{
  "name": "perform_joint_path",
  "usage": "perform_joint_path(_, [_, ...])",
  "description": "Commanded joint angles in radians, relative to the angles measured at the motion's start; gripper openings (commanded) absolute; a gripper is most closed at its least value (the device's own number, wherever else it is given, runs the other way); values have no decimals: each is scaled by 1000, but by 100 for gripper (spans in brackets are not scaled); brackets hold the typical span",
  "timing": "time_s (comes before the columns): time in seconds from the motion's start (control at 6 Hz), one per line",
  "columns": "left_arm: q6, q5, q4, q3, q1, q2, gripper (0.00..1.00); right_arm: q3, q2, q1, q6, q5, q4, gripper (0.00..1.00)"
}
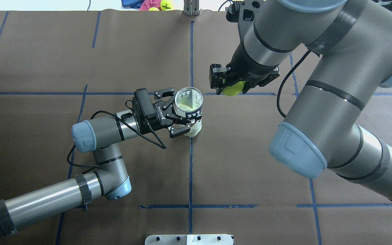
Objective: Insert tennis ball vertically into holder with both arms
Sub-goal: 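Carry the second ball with the right gripper above the can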
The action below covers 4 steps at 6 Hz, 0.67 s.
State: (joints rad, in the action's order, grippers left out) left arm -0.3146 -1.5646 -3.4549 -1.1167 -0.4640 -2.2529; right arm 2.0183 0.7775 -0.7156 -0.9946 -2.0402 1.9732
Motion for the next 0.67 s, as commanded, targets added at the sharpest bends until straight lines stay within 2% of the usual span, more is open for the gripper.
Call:
perform_joint_path(0.0, [3,0,0,0,-1,-2,80,-103,-99,25,-9,14,18,0])
perform_joint_path(0.17, [0,0,0,1,-1,-2,81,-197,-169,34,-22,34,18,0])
perform_joint_path(0.5, [0,0,0,2,1,-1,80,-231,-185,70,-30,72,18,4])
